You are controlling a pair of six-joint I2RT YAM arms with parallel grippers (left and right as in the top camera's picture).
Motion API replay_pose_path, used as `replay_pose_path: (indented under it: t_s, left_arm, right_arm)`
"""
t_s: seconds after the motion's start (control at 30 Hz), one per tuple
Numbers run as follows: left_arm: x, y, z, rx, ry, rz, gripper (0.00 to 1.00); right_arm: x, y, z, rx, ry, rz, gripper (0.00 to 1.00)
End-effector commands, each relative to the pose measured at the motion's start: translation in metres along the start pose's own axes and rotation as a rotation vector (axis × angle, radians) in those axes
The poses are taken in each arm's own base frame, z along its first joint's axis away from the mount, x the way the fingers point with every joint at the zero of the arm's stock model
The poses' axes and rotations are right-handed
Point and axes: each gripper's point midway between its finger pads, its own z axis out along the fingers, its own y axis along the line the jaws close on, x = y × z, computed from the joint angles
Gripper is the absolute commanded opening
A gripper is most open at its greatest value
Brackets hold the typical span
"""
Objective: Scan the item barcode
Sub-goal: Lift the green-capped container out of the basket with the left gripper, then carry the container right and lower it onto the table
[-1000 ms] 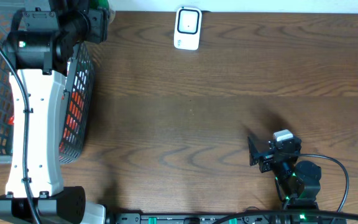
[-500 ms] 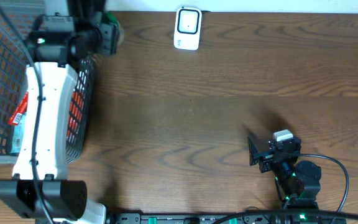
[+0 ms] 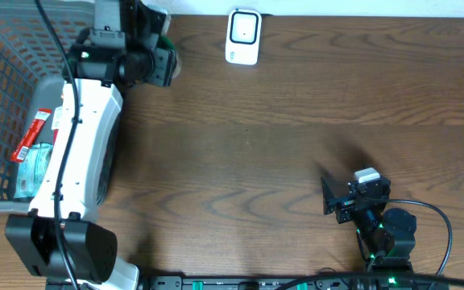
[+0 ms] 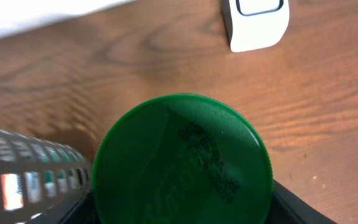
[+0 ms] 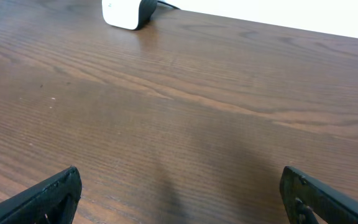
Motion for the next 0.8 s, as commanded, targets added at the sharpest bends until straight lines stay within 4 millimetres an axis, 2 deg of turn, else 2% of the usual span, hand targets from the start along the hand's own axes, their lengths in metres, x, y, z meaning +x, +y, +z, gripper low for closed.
replay_pose_path:
  t_s: [0.0,0.2,0.53,0.77]
  left_arm:
    - [0.020,-0.003,0.017,0.011,0.049,-0.022,0.19]
    - [0.040,-0.007,0.035,0.021,0.076,-0.040,0.19]
    - [0.043,-0.027,0.048,0.047,0.071,-0.043,0.19]
    - [0.061,-0.036,0.073,0.070,0.134,-0.052,0.19]
  right_arm:
    - [0.000,0.002,0.000,-0.007,-0.002,0.012,0.99]
    - [0.000,0.002,0.000,-0.007,-0.002,0.012,0.99]
    - [0.000,0.002,0.000,-0.007,-0.003,0.012,0.99]
    - [-0.001,0.002,0.000,-0.007,-0.005,0.011,0.99]
